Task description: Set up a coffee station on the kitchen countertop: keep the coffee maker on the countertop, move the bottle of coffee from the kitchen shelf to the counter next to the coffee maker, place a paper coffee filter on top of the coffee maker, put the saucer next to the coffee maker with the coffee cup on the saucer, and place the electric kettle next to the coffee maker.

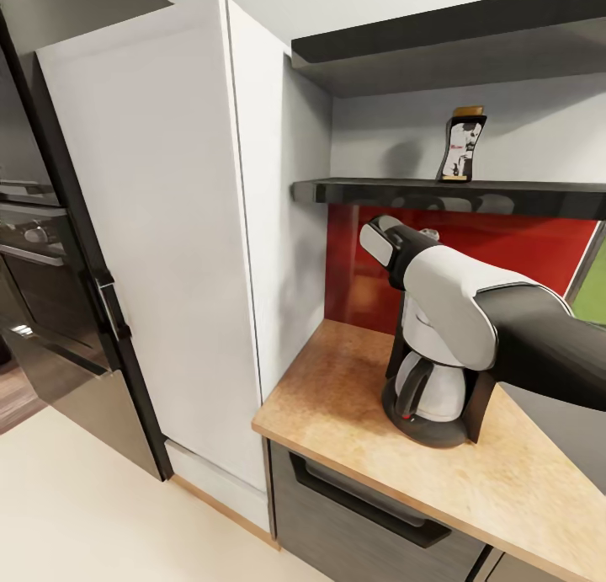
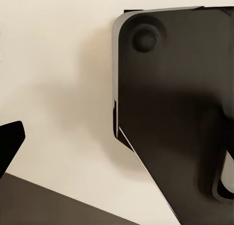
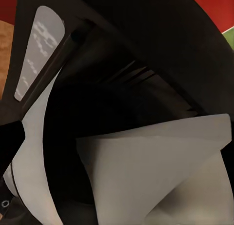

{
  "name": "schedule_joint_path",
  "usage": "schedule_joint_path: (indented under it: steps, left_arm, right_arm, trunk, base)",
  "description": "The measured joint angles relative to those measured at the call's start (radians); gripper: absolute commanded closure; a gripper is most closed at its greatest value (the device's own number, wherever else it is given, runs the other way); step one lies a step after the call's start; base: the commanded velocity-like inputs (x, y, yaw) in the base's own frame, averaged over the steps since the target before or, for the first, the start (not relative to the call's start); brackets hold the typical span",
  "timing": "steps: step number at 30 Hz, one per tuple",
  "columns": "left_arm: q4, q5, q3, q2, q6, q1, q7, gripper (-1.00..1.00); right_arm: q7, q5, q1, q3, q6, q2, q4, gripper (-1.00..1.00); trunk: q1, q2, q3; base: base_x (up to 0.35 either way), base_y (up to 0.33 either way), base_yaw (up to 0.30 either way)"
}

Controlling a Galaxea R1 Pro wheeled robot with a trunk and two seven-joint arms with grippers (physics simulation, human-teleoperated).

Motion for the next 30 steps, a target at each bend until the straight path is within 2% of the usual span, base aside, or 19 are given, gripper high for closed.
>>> schedule_joint_path:
  steps: [8,25,30]
  left_arm:
    - [0.000,0.000,0.001,0.001,0.000,0.001,0.000,-1.00]
    - [0.001,0.000,-0.001,0.006,0.001,0.001,-0.001,-1.00]
    - [0.001,0.000,-0.001,0.006,0.000,0.001,0.000,-1.00]
  right_arm:
    - [0.000,0.000,0.000,0.000,0.000,0.000,0.000,-1.00]
    - [0.000,0.000,0.005,0.000,0.000,0.000,0.000,-1.00]
    - [0.000,0.000,0.006,0.000,0.000,0.000,0.000,-1.00]
  trunk:
    - [0.000,0.000,0.000]
    - [0.000,0.000,0.000]
    - [0.000,0.000,0.000]
  base:
    - [0.042,0.144,0.000]
    - [0.003,0.009,0.000]
    - [0.000,0.117,0.000]
